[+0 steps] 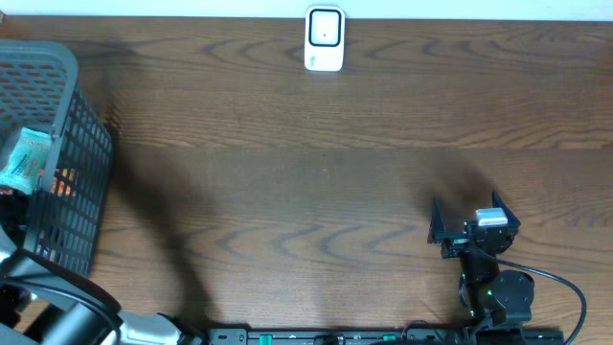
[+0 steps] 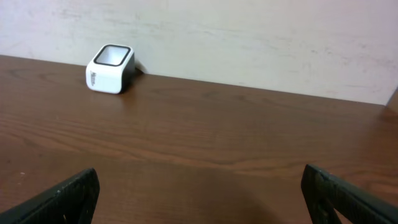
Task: Scan the item barcode
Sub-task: 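Reach the left gripper into the grey basket toward the green-lidded jar, then grasp the green-lidded jar with the left gripper and place it mid-table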
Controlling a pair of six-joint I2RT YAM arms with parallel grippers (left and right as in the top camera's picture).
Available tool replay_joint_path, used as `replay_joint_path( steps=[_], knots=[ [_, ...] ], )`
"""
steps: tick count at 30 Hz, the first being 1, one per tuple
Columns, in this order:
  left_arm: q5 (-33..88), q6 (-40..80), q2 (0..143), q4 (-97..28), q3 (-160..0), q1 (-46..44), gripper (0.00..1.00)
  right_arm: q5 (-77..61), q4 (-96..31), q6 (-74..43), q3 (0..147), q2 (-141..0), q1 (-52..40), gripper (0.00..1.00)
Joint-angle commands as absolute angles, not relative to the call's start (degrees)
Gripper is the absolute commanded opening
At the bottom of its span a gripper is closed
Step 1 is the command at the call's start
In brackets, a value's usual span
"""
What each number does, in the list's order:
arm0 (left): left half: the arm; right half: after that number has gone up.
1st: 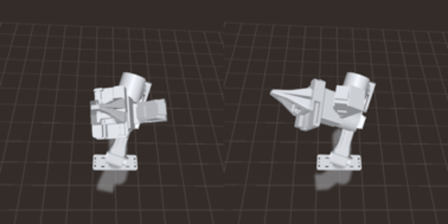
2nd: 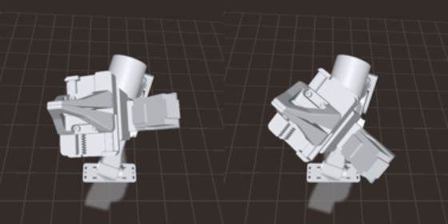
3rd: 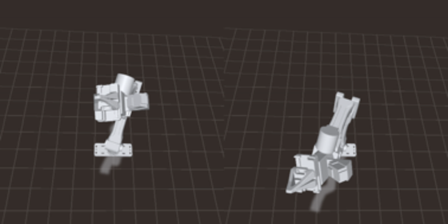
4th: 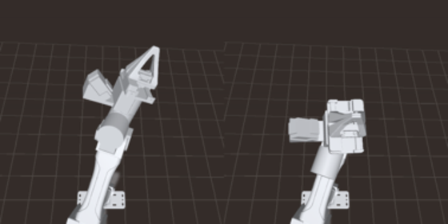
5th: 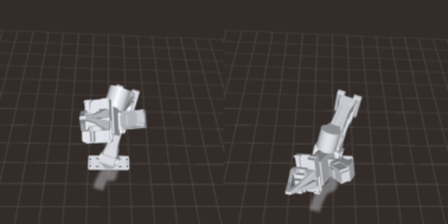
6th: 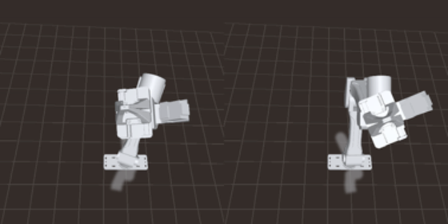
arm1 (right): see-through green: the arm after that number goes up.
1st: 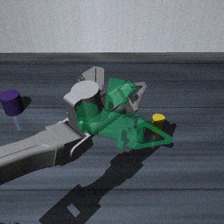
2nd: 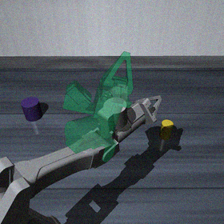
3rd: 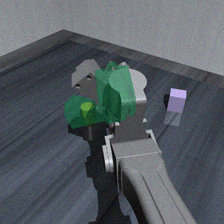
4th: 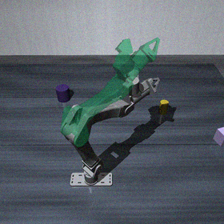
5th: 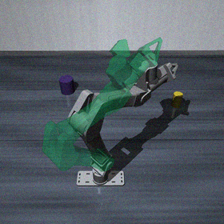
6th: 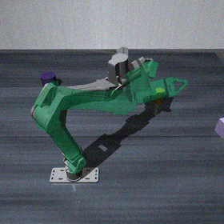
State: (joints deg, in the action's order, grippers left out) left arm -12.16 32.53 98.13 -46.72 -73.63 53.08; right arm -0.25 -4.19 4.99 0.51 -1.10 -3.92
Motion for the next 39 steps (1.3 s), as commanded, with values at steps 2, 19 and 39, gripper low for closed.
replay_joint_path(
  steps=[2, 19, 39],
  knots=[
    [-12.69, 31.16, 100.01, -47.48, -72.60, 53.34, 0.98, -0.34, -4.29, 4.34, 0.32, -1.02, -3.36, 0.99],
    [-12.03, 31.18, 89.17, -51.31, -72.60, 53.34, 0.98, -0.34, -4.27, 4.34, 0.32, -1.02, -3.36, 0.99],
    [-9.63, 34.06, 97.84, -57.19, -68.58, 53.32, 0.98, -0.34, -4.29, 4.34, 0.32, -1.02, -3.36, 0.99]
  ],
)
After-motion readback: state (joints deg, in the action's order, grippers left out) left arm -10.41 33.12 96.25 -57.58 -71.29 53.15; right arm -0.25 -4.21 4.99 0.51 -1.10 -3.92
